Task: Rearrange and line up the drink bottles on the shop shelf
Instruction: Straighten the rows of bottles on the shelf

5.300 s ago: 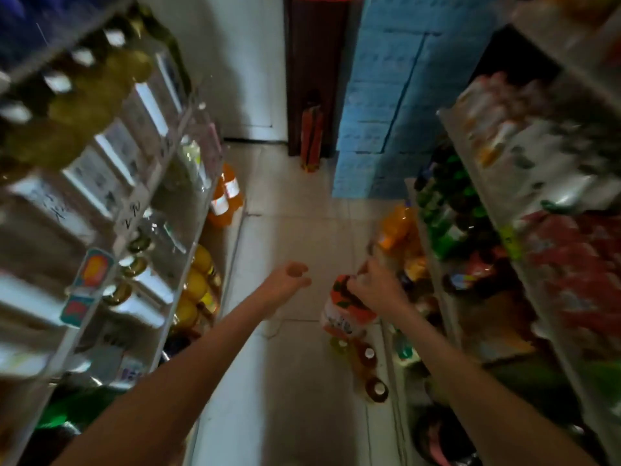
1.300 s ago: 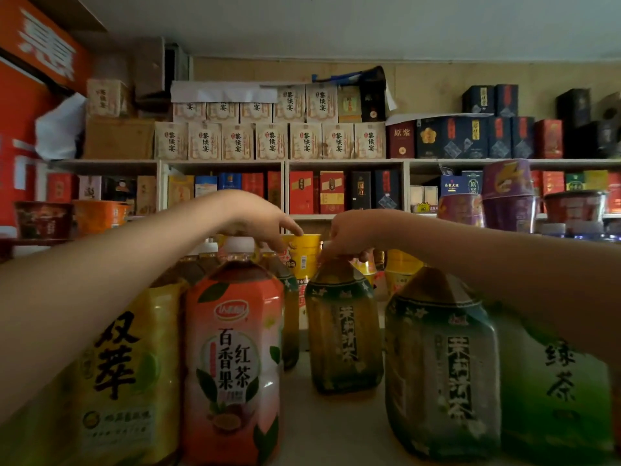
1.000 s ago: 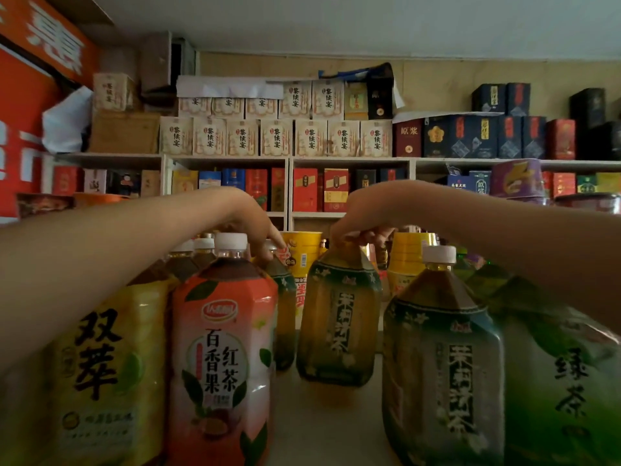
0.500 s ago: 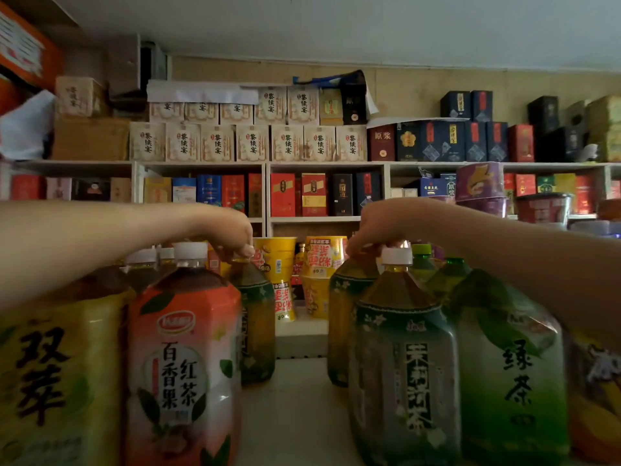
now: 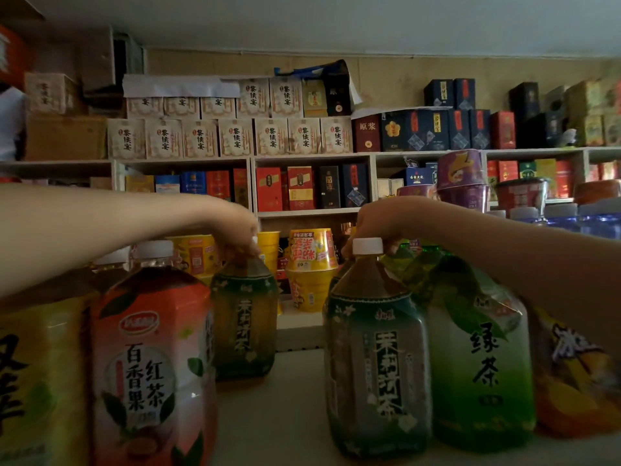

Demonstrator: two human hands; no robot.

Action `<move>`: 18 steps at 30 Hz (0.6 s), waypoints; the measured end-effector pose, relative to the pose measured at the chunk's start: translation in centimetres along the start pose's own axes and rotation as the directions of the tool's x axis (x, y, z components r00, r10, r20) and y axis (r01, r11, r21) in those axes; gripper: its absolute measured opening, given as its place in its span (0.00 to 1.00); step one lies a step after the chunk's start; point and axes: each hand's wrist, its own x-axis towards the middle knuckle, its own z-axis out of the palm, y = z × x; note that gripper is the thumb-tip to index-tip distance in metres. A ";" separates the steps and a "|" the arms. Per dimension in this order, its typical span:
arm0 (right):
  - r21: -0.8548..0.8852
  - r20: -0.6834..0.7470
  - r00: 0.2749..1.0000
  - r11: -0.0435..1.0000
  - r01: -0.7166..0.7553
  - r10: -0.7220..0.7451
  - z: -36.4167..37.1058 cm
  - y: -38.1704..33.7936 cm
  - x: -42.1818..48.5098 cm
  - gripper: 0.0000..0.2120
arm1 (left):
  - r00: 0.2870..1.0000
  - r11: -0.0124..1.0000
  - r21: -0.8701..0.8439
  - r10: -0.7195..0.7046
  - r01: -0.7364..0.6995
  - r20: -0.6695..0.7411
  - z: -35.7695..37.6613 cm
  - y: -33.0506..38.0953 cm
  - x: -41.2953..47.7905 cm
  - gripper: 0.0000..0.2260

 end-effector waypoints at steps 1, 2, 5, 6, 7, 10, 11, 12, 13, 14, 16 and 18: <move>0.013 0.006 1.000 1.000 0.010 -0.010 0.0 0.1 -0.1 0.09 | 1.000 0.999 -0.031 0.009 -0.009 -0.008 -0.4 0.7 0.1 0.14; 0.027 0.003 1.000 0.999 0.025 -0.025 0.1 0.1 -0.2 0.09 | 0.999 0.997 -0.071 0.022 -0.024 -0.026 -0.9 1.3 0.2 0.13; 0.059 -0.027 0.997 0.995 0.076 -0.074 0.3 0.1 -0.4 0.09 | 0.995 0.982 -0.176 0.062 -0.075 -0.078 -2.5 3.8 0.7 0.10; 0.063 -0.033 0.997 0.995 0.079 -0.077 0.3 0.2 -0.6 0.10 | 0.994 0.980 -0.181 0.070 -0.086 -0.089 -3.0 4.8 0.9 0.10; 0.067 -0.036 0.997 0.995 0.074 -0.072 0.3 0.4 -0.8 0.10 | 0.993 0.981 -0.172 0.069 -0.086 -0.101 -3.2 5.6 1.1 0.10; 0.069 -0.032 0.997 0.995 0.071 -0.069 0.2 0.9 -1.2 0.10 | 0.992 0.985 -0.164 0.028 -0.048 -0.122 -3.2 6.6 1.6 0.11; 0.061 -0.029 0.997 0.995 0.080 -0.078 0.2 1.0 -1.4 0.10 | 0.993 0.982 -0.184 0.013 -0.035 -0.119 -3.0 6.6 1.8 0.10; 0.045 -0.024 0.996 0.995 0.091 -0.090 0.2 0.9 -1.4 0.11 | 0.993 0.977 -0.210 -0.003 -0.022 -0.117 -2.8 6.5 1.9 0.10; 0.027 -0.018 0.994 0.994 0.104 -0.104 0.2 0.8 -1.4 0.11 | 0.993 0.974 -0.226 -0.020 -0.007 -0.117 -2.7 6.5 1.9 0.10; 0.013 -0.014 0.993 0.993 0.119 -0.119 0.2 0.6 -1.3 0.11 | 0.991 0.972 -0.233 -0.034 0.003 -0.128 -2.6 6.5 2.2 0.10; -0.009 -0.022 0.989 0.989 0.146 -0.146 0.2 0.4 -1.2 0.11 | 0.984 0.974 -0.226 -0.056 0.016 -0.172 -2.7 6.9 2.6 0.10; -0.050 -0.018 0.985 0.984 0.170 -0.171 0.3 0.2 -1.0 0.11 | 0.976 0.974 -0.226 -0.062 0.013 -0.211 -2.8 7.4 3.1 0.11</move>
